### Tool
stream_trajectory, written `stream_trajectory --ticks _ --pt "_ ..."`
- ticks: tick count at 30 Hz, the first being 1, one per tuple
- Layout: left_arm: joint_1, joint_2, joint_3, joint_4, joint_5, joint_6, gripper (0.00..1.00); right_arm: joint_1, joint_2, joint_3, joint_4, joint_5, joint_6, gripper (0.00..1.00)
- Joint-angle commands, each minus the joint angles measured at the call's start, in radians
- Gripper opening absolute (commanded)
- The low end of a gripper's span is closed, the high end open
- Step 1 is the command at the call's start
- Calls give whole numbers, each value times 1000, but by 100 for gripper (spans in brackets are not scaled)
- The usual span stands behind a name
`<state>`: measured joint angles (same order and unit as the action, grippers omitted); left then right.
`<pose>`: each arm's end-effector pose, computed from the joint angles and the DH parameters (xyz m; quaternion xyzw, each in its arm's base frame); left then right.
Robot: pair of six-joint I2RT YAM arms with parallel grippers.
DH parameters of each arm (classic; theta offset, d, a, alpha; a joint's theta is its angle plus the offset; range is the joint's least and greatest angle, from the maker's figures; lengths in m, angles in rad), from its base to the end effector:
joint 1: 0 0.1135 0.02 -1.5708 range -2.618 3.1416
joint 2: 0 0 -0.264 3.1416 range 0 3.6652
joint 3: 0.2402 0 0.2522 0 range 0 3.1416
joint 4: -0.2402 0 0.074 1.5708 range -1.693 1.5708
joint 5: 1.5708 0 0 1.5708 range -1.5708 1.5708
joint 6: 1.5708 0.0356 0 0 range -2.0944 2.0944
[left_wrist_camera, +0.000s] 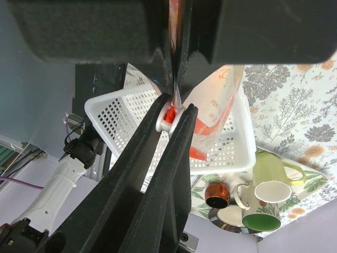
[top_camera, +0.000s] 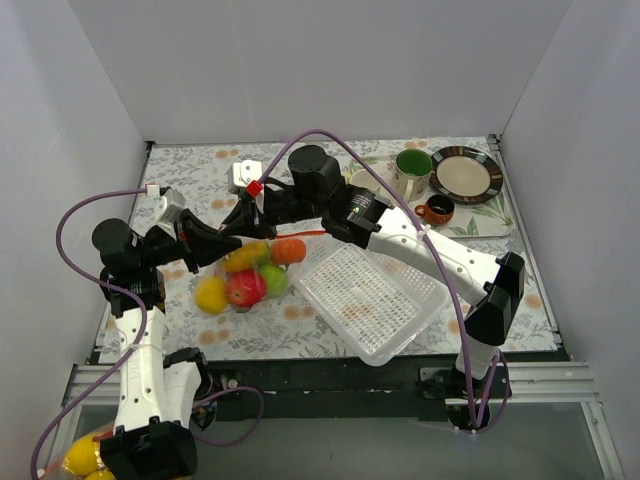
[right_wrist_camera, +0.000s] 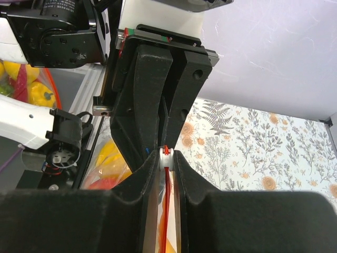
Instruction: Open the zip-top bag and remove the fake food
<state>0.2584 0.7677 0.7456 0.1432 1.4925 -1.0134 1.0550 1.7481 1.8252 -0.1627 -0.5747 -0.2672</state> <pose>0.1565 0.0047 0.3607 0.1198 0.6935 -0.6210 0.3450 0.1852 0.3659 0.4432 -0.5850 0.4400 0.4417 0.5187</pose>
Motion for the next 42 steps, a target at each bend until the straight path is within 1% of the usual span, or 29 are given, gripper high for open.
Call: stream_trajectory --ticks 1,3,13,20,23,25,28,29,30,31,32,33,35,39,41,42 --pt "-4 -15 11 13 305 -11 0 -3 -59 19 26 18 -24 11" --pt "-5 -15 20 13 305 -13 0 -10 -58 17 11 35 -30 8" --pt "-13 -15 103 13 305 -45 0 -73 -84 -44 -1 44 -27 4" --pt "-22 -19 130 13 305 -51 0 -104 -94 -75 -8 29 -17 3" --pt "-22 -4 132 13 307 -40 0 -105 -101 -99 -3 15 -7 4" --pt "-24 -4 120 13 304 -19 0 -105 -96 -109 21 6 28 4" --pt "-22 -7 83 13 304 1 0 -104 -66 -70 37 -25 71 4" --pt "-24 -8 74 12 304 -2 6 -104 -55 -40 34 -31 78 4" --pt "-24 -10 52 12 302 -7 34 -104 -44 -21 25 -36 83 3" --pt "-22 -11 44 13 302 -10 42 -104 -24 -6 19 -40 88 3" --pt "-22 -16 35 19 301 -10 48 -102 -16 8 11 -53 95 3" --pt "-22 -24 31 32 301 -16 60 -102 -9 34 5 -56 95 3" --pt "-24 -30 23 87 302 -52 60 -99 -1 39 -11 -59 94 3" --pt "-24 -12 55 90 302 -25 58 -99 -10 16 -15 -54 89 1" --pt "-24 15 80 101 302 -21 45 -99 -13 3 -15 -56 88 1" --pt "-24 24 86 104 304 -13 34 -98 -13 2 -17 -54 88 1"
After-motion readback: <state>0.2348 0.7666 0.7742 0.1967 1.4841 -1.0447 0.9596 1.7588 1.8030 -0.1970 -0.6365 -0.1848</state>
